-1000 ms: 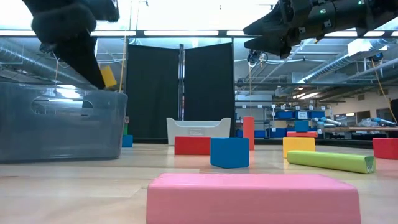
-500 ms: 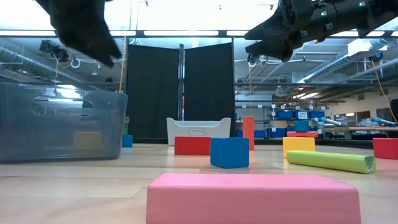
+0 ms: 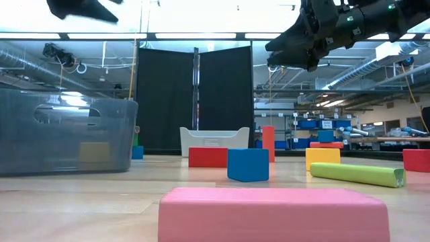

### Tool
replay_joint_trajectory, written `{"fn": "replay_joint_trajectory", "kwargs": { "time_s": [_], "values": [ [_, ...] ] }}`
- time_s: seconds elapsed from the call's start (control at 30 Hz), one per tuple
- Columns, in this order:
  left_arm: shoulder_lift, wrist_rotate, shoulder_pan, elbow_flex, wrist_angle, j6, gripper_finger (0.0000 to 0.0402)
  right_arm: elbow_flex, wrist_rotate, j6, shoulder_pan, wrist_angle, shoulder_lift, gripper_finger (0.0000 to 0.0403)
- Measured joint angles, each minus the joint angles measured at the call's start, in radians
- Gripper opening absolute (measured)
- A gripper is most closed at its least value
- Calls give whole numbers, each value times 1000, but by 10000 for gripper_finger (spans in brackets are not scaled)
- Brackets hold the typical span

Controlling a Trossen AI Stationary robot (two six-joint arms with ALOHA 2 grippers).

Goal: Sort blocks by size
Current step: Put the yellow square block into the black bin

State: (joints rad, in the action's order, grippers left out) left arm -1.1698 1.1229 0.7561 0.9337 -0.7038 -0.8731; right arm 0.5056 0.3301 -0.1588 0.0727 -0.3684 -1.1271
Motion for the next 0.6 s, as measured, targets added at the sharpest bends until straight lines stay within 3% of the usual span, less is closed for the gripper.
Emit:
{"fn": "replay_joint_trajectory", "kwargs": {
  "time_s": [0.13, 0.23, 0.6],
  "values": [
    [0, 200, 90, 0, 21, -1, 284, 0, 42, -6, 0, 35, 0, 275],
    [0, 279, 127, 0, 33, -3, 278, 0, 48, -6, -10, 46, 0, 275],
    [-22, 279, 113, -121, 210, -2, 273, 0, -23, -4, -40, 54, -10, 275]
  ]
}}
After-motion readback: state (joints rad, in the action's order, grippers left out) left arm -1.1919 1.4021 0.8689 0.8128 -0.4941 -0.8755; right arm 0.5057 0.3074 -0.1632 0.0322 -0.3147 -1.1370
